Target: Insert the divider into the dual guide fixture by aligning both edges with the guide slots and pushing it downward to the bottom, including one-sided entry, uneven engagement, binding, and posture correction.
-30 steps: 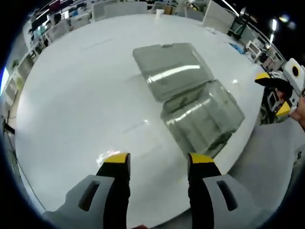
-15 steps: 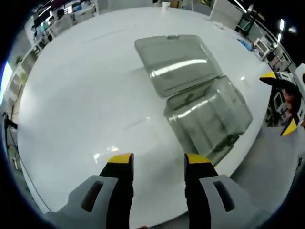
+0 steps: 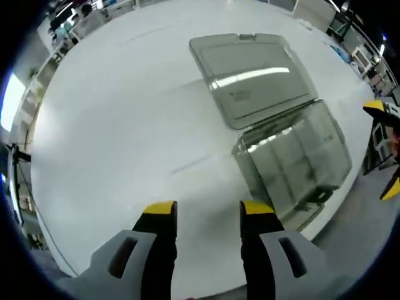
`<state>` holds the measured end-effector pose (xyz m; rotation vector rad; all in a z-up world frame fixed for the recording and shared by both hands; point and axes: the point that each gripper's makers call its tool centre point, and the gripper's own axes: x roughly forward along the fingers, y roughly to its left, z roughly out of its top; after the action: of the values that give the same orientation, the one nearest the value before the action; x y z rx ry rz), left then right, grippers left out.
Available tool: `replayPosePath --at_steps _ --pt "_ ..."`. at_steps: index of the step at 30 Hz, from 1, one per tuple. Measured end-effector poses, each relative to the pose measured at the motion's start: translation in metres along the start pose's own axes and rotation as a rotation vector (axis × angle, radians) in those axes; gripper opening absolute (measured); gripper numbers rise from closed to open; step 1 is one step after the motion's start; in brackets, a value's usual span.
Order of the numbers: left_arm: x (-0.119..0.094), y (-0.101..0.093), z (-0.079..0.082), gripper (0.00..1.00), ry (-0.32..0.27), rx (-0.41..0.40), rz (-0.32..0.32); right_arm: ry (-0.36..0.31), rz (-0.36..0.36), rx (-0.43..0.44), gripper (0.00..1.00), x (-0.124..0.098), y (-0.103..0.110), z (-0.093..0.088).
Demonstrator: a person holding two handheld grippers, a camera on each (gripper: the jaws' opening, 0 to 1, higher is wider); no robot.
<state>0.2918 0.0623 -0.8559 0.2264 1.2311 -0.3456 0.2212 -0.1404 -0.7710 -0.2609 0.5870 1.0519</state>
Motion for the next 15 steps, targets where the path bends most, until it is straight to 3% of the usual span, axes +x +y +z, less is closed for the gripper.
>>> replayPosePath --at_steps 15 --pt "0.013 0.005 -0.006 0.39 0.071 -0.039 0.054 -0.002 0.005 0.005 0.77 -0.002 -0.003 -0.003"
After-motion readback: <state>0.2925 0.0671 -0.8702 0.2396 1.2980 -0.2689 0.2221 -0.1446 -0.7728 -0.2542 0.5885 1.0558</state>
